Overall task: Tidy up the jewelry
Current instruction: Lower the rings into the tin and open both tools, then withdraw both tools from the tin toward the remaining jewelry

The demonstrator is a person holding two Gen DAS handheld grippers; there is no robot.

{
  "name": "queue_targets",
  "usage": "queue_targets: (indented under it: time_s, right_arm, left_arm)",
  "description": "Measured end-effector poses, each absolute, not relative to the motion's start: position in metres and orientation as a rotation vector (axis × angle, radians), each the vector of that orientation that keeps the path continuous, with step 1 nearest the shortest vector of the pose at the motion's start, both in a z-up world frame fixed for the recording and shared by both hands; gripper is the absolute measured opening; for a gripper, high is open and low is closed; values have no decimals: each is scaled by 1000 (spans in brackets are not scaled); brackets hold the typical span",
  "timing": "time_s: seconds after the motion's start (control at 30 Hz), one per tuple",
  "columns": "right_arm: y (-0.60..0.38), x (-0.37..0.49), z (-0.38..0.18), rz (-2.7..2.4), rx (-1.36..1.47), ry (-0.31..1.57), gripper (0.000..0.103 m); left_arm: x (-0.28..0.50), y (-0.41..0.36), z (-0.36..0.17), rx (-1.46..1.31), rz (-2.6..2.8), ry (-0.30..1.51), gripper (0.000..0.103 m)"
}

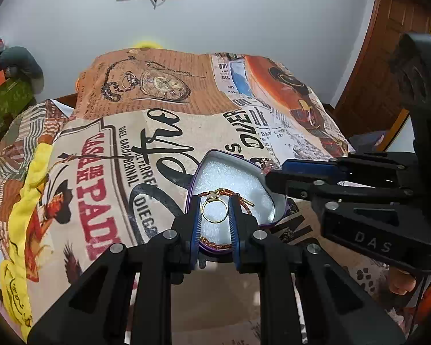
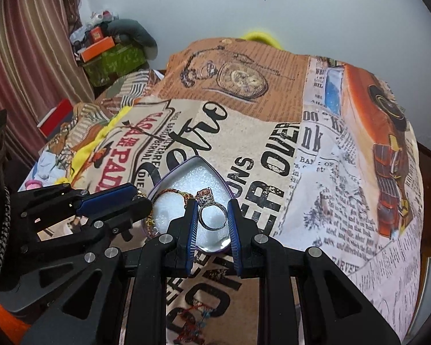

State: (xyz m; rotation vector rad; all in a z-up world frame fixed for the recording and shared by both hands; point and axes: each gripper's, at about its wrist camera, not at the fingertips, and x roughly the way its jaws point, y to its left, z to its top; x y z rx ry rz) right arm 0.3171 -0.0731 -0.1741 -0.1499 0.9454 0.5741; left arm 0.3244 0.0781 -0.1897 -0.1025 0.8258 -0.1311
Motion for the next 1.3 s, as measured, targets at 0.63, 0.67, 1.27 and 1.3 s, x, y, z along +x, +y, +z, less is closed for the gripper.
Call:
queue_targets:
  time_s: [0.63, 0.67, 1.27, 1.3]
  right_arm:
    - [-71, 333, -188, 604, -120, 1022, 19]
    - [-71, 332, -187, 600, -119, 1021, 19]
    - [-97, 291, -139, 534, -146, 902, 26]
    - [-99, 285, -136, 528, -152, 890, 26]
  left_arm:
    - [331, 77, -197, -82, -125, 843, 18]
    - [331, 78, -196, -84, -121, 844, 18]
    - [294, 74, -151, -74, -87, 794, 27]
    - [290, 72, -148, -69, -88, 791, 27]
